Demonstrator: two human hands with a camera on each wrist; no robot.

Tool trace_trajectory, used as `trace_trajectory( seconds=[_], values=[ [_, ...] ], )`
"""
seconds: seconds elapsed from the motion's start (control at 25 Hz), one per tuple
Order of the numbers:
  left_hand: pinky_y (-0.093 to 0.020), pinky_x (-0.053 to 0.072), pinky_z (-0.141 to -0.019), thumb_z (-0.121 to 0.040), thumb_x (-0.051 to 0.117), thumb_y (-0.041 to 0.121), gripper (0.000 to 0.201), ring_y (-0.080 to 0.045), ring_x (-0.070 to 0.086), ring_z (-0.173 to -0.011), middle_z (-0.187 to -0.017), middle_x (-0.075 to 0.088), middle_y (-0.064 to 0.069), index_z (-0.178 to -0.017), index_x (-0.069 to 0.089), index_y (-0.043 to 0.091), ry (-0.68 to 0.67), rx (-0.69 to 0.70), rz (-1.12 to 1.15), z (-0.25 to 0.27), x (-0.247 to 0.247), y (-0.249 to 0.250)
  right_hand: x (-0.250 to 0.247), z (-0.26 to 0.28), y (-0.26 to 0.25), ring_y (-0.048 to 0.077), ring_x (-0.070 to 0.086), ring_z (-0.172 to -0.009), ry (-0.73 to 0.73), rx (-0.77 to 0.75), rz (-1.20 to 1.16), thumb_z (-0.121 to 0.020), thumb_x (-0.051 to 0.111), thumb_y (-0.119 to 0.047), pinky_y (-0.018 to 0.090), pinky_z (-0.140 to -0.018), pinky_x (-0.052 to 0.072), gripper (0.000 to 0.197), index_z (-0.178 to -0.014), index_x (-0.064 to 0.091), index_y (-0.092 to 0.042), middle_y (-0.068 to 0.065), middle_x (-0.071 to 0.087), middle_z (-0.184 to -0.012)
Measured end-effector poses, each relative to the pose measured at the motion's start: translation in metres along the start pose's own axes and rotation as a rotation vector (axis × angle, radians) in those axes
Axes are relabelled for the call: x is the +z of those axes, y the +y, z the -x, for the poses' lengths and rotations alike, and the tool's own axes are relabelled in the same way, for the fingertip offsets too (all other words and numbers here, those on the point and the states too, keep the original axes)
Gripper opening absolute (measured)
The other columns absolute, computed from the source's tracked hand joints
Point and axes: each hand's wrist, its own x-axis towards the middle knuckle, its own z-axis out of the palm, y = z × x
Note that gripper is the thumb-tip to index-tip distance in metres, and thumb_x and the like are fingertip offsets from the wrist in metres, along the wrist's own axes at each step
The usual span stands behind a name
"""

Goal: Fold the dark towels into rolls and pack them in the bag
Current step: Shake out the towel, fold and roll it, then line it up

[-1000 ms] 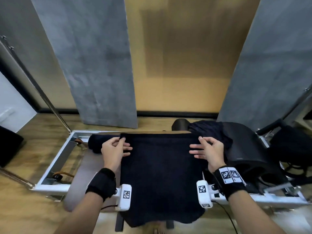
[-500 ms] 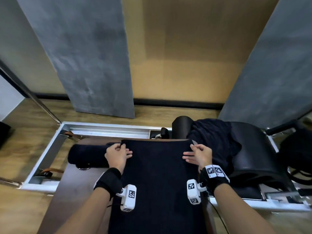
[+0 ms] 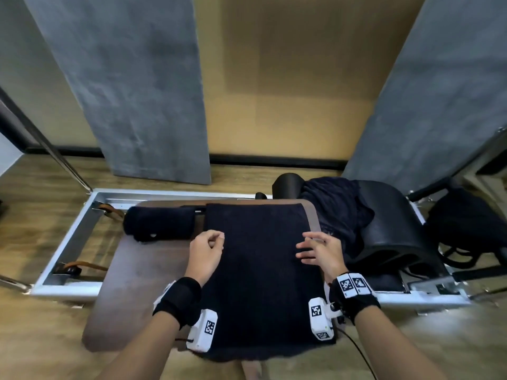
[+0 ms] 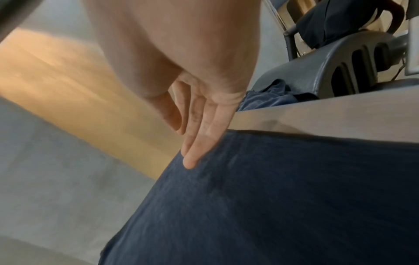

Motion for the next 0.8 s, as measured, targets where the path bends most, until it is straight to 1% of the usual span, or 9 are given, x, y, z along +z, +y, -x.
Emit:
trace_trajectory(
  seconds=[0.12, 0.2, 0.28, 0.36, 0.4, 0.48, 0.56, 0.68, 0.8],
  values=[
    [-0.024, 0.051, -0.075, -0.097, 0.073, 0.016, 0.012, -0.008, 0.067, -0.078, -0.085, 0.074, 0.002, -0.087, 0.079, 0.014, -0.049, 0.041, -0.118, 0.048, -0.011, -0.018, -0.009, 0.04, 0.029, 0.027, 0.068, -0.054, 0.014, 0.029, 0.151, -0.101, 0.062, -0.006, 0.028, -0.046, 0.054, 0.011, -0.106, 0.07, -0.001, 0.023, 0.076, -0.082],
    [-0.022, 0.048, -0.071, -0.094, 0.077, 0.017, 0.012, -0.01, 0.063, -0.075, -0.083, 0.071, 0.001, -0.083, 0.078, 0.015, -0.08, 0.064, -0.183, 0.081, -0.019, -0.029, -0.016, 0.07, 0.05, 0.022, 0.061, -0.046, 0.033, 0.023, 0.296, -0.097, 0.066, -0.005, 0.026, -0.043, 0.047, 0.007, -0.099, 0.071, -0.001, 0.016, 0.073, -0.069],
    [-0.029, 0.051, -0.071, -0.091, 0.08, 0.019, 0.015, -0.013, 0.061, -0.073, -0.081, 0.067, 0.0, -0.077, 0.075, 0.018, -0.119, 0.088, -0.253, 0.108, -0.025, -0.04, -0.026, 0.095, 0.07, 0.019, 0.057, -0.043, 0.07, 0.01, 0.439, -0.092, 0.072, -0.006, 0.025, -0.041, 0.043, 0.003, -0.089, 0.072, -0.008, 0.009, 0.071, -0.061],
    [-0.036, 0.054, -0.071, -0.09, 0.082, 0.025, 0.02, -0.013, 0.061, -0.074, -0.08, 0.064, 0.004, -0.074, 0.07, 0.023, -0.142, 0.088, -0.372, 0.129, -0.031, -0.051, -0.038, 0.115, 0.084, 0.015, 0.06, -0.041, 0.135, 0.014, 0.57, -0.087, 0.078, -0.011, 0.025, -0.042, 0.046, 0.01, -0.082, 0.07, -0.014, 0.004, 0.071, -0.058],
    [-0.037, 0.054, -0.071, -0.089, 0.082, 0.029, 0.022, -0.013, 0.061, -0.074, -0.079, 0.062, 0.006, -0.073, 0.067, 0.025, -0.137, 0.088, -0.426, 0.136, -0.035, -0.056, -0.044, 0.122, 0.089, 0.014, 0.063, -0.045, 0.156, 0.013, 0.629, -0.085, 0.081, -0.015, 0.027, -0.047, 0.051, 0.014, -0.081, 0.068, -0.017, 0.003, 0.072, -0.059],
    [-0.036, 0.053, -0.068, -0.089, 0.08, 0.037, 0.024, -0.013, 0.061, -0.075, -0.08, 0.06, 0.01, -0.076, 0.061, 0.029, -0.116, 0.073, -0.515, 0.148, -0.041, -0.063, -0.051, 0.131, 0.096, 0.019, 0.072, -0.062, 0.165, 0.009, 0.725, -0.083, 0.083, -0.021, 0.034, -0.066, 0.059, 0.02, -0.082, 0.063, -0.022, 0.002, 0.073, -0.067],
    [-0.035, 0.051, -0.068, -0.09, 0.076, 0.045, 0.022, -0.013, 0.061, -0.081, -0.085, 0.057, 0.012, -0.085, 0.06, 0.032, -0.113, 0.091, -0.592, 0.156, -0.043, -0.069, -0.052, 0.134, 0.099, 0.025, 0.072, -0.074, 0.182, -0.013, 0.787, -0.084, 0.084, -0.025, 0.038, -0.075, 0.059, 0.022, -0.082, 0.062, -0.024, 0.002, 0.072, -0.076],
    [-0.037, 0.053, -0.07, -0.099, 0.068, 0.039, 0.014, -0.012, 0.06, -0.092, -0.091, 0.054, 0.013, -0.09, 0.061, 0.03, -0.128, 0.21, -0.698, 0.16, -0.04, -0.072, -0.049, 0.132, 0.099, 0.021, 0.068, -0.075, 0.178, -0.066, 0.858, -0.087, 0.081, -0.023, 0.036, -0.073, 0.057, 0.022, -0.074, 0.064, -0.024, -0.005, 0.067, -0.069],
    [-0.038, 0.054, -0.069, -0.103, 0.062, 0.036, 0.014, -0.01, 0.058, -0.091, -0.093, 0.052, 0.013, -0.091, 0.058, 0.03, -0.117, 0.242, -0.693, 0.154, -0.036, -0.065, -0.05, 0.125, 0.088, 0.019, 0.066, -0.069, 0.123, -0.058, 0.812, -0.088, 0.08, -0.023, 0.032, -0.066, 0.052, 0.022, -0.071, 0.067, -0.022, -0.004, 0.066, -0.062]
  ],
)
